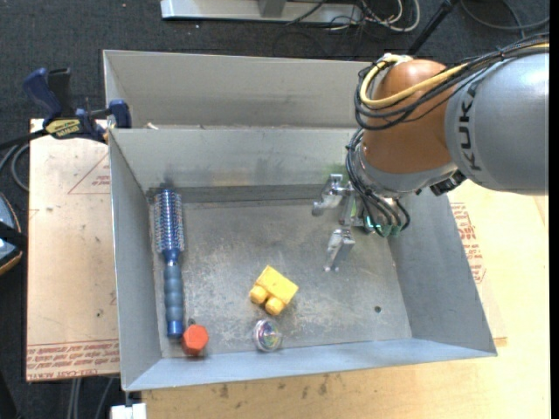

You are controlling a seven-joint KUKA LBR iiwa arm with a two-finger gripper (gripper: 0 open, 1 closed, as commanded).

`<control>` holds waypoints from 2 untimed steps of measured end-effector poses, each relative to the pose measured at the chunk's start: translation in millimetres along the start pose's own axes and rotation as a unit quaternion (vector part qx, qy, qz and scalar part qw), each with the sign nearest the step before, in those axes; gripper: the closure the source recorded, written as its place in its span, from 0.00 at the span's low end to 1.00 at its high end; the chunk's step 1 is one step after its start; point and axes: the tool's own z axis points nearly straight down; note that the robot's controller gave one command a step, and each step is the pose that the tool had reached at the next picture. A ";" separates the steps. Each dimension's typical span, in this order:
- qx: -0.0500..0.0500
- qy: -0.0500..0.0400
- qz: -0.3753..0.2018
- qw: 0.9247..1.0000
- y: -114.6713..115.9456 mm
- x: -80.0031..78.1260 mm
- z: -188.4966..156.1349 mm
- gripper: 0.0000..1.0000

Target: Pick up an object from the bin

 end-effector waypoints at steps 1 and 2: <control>0.001 -0.007 -0.119 0.993 74.0 65.5 92.6 0.00; 0.000 -0.011 -0.119 0.993 74.9 62.9 89.5 1.00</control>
Offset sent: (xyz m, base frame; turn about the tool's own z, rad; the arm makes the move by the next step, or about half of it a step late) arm -0.0704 0.0738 -0.0977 -0.2403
